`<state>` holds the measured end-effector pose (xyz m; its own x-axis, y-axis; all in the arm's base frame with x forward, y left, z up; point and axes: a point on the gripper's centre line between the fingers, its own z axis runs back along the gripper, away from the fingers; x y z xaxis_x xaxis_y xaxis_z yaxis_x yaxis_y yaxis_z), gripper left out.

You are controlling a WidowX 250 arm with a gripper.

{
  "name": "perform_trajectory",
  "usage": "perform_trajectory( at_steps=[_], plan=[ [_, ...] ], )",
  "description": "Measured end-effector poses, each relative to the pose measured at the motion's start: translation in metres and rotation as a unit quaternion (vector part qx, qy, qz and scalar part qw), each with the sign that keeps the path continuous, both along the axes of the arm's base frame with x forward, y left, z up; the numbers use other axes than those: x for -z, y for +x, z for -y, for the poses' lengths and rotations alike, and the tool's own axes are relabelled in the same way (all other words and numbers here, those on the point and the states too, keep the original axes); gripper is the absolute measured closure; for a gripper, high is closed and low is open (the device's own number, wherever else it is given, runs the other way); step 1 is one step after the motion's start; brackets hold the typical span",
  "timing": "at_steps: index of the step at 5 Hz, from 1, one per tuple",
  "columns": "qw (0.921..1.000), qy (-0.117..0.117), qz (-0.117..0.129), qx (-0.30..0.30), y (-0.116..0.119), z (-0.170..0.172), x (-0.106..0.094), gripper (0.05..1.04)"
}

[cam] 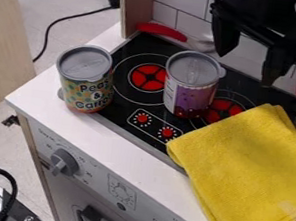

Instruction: Move the purple can to the upper right corner of the burner

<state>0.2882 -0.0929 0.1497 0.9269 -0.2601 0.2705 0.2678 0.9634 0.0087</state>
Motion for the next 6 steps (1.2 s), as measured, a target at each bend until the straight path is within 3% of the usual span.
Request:
perform_trajectory(
  at_steps=[1, 2, 4, 5, 6],
  plan=[
    [0.9999, 0.005, -0.015, 0.001, -0.003, -0.001, 0.008, 0.076],
    [0.9975, 0.029, -0.048, 0.042, -0.011, -0.018, 0.013, 0.076],
    [0.9947, 0.019, -0.058, 0.082, -0.021, -0.061, 0.015, 0.076],
    [0.9945, 0.045, -0.036, 0.088, -0.028, -0.081, 0.032, 0.076],
    [0.9954, 0.052, -0.024, 0.077, -0.026, -0.097, 0.038, 0.076]
  ],
)
